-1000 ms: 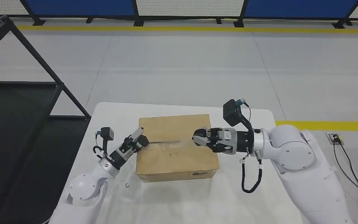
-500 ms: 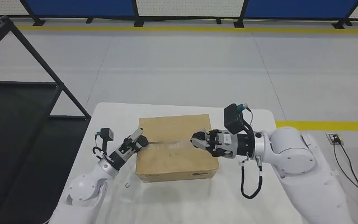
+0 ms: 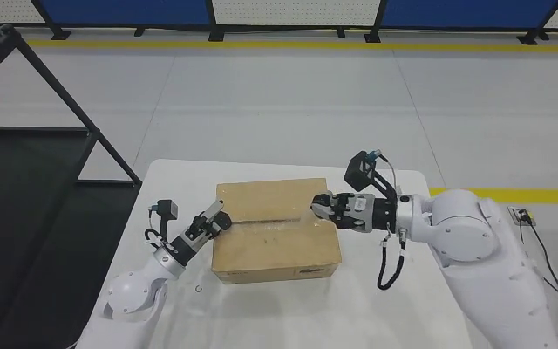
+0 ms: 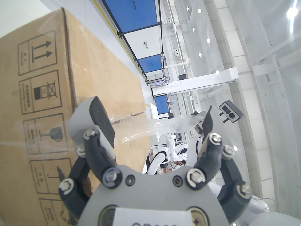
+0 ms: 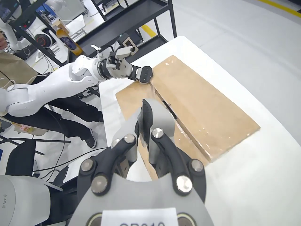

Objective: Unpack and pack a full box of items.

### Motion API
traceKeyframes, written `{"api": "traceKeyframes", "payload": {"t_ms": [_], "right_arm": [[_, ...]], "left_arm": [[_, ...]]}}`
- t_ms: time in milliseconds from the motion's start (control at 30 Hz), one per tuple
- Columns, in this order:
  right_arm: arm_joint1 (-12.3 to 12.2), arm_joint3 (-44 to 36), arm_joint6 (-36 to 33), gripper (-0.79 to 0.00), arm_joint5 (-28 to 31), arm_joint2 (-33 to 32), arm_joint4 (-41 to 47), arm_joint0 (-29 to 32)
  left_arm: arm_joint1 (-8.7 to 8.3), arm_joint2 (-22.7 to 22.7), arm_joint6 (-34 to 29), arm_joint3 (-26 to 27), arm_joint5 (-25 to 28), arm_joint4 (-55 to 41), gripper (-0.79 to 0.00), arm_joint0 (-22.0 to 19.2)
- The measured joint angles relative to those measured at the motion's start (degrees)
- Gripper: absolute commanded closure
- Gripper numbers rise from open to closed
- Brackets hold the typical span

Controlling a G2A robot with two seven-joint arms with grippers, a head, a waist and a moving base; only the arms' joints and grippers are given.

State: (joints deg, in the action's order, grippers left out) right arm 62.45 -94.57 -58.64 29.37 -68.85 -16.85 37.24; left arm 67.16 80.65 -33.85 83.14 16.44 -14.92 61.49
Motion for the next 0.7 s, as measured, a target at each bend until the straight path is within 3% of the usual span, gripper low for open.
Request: {"api": "traceKeyframes", "payload": {"t_ms": [300,700], "right_arm": [[-1.5,1.4,-11.9,0.0,-1.3,-1.4,-0.5,-3.0],[-1.5,8.3,-17.4,0.0,-6.1,3.7,-3.5,-9.7]], "left_arm": [[-0.05,-0.1,-0.1,0.3,-0.1,0.2,-0.785,0.1],[-0.04,-0.4,0.4,0.4,0.0,0.3,-0.785,0.4]]}}
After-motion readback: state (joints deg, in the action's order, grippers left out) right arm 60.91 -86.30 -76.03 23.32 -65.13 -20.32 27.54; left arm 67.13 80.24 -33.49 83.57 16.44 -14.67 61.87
